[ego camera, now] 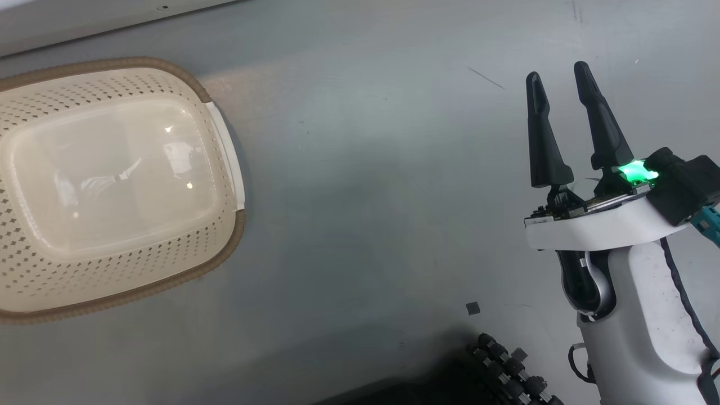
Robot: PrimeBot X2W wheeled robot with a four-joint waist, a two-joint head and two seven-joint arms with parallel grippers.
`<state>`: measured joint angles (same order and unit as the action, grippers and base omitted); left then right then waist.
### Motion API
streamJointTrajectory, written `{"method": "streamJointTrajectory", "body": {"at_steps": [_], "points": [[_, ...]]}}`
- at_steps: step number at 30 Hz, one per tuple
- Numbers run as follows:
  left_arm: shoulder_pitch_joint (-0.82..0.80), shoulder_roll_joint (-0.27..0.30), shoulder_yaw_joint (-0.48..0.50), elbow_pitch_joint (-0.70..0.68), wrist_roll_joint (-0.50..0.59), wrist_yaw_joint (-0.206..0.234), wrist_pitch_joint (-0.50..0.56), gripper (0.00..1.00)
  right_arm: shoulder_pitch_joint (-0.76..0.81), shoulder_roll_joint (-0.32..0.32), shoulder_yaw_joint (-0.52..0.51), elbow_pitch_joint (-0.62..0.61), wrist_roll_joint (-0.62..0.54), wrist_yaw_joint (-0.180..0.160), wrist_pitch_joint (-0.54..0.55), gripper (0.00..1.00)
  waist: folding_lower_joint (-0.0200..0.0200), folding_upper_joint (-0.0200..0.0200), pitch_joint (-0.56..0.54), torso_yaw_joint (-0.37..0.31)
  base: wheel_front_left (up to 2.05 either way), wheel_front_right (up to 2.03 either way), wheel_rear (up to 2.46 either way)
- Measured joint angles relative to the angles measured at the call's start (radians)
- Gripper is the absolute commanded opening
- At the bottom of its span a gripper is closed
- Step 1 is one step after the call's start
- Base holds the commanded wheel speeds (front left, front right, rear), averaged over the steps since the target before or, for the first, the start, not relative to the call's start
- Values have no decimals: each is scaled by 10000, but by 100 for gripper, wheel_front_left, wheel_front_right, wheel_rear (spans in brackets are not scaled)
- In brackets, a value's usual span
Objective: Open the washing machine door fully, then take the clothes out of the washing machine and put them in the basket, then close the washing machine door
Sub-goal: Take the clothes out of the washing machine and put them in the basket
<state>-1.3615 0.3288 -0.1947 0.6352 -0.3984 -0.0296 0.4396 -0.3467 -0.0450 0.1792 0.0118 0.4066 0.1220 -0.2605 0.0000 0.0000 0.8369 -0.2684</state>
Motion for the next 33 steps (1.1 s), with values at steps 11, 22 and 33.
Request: {"method": "streamJointTrajectory", "body": {"at_steps": [11,22,33], "points": [[1513,-435,290,-738,-128,-63,-2516,0,0,-6,-105,75,-391,0,0,100,0,0,-486,462,0,0,0],[3690,-1028,247,-1360,-38,77,-4786,0,158,-8,-151,270,-757,0,0,100,0,0,-1335,792,0,0,0],[5758,-1684,334,-1877,-23,518,-6654,0,844,-8,-247,489,-951,0,0,100,0,0,-2348,1104,0,0,0]]}}
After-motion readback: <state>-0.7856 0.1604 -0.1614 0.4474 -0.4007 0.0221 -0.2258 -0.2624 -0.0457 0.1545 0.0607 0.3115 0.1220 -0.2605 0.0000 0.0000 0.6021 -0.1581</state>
